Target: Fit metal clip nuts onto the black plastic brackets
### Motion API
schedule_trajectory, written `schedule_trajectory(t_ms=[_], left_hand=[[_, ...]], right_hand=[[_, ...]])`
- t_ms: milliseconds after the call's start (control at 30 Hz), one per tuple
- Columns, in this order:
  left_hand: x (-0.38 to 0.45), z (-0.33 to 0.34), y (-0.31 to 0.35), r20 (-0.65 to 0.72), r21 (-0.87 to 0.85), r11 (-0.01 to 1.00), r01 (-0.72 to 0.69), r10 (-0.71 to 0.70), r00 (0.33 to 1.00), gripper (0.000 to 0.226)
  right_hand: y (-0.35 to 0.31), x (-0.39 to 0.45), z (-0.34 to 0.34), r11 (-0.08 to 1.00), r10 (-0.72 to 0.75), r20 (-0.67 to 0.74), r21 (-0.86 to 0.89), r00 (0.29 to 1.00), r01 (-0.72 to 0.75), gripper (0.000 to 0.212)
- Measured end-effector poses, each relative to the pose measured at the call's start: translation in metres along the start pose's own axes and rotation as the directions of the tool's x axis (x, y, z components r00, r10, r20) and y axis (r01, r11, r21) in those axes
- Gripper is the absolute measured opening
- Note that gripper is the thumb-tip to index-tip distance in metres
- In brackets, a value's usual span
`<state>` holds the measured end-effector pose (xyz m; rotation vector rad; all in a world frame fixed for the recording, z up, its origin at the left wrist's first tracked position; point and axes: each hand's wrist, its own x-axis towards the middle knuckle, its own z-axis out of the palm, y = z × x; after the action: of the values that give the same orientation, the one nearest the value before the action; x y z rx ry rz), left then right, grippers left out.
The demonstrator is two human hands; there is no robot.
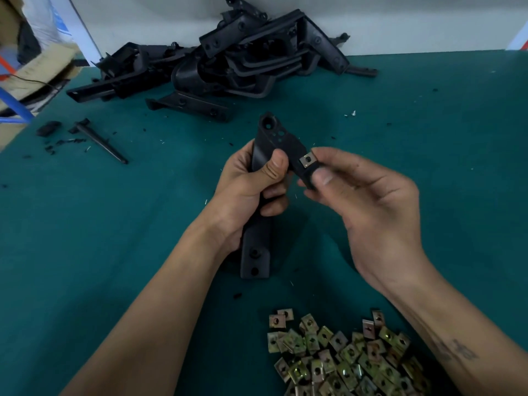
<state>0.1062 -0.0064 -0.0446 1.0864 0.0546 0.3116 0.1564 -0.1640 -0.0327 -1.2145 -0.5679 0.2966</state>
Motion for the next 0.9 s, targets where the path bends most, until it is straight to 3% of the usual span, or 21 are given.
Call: schedule_trajectory(t_ms=[267,533,700,900], left_hand=[[-0.002,0.004,0.000,0.091,0.040,0.998,0.057,-0.060,0.994,0.008],[-0.002,0.002,0.000,0.132,0.075,0.993,0.089,-0.098,0.986,0.009],[-0.001,0.003,-0.001,0.090,0.121,0.990,0.079,-0.091,0.992,0.010],[-0.001,0.005,-0.002,0.077,0.132,0.989,0.065,-0.076,0.994,0.010]], right_hand=[[-0.008,0.008,-0.007,0.969,0.219,-0.016,0.117,0.976,-0.216,0.010],[-0.014,0.014,-0.015,0.968,0.252,0.033,0.002,0.967,-0.252,0.013],[-0.012,0.008,-0.006,0.967,0.246,-0.061,-0.046,0.967,-0.249,0.018],[-0.013,0.004,0.000,0.936,0.344,-0.113,0.124,0.932,-0.330,0.022]])
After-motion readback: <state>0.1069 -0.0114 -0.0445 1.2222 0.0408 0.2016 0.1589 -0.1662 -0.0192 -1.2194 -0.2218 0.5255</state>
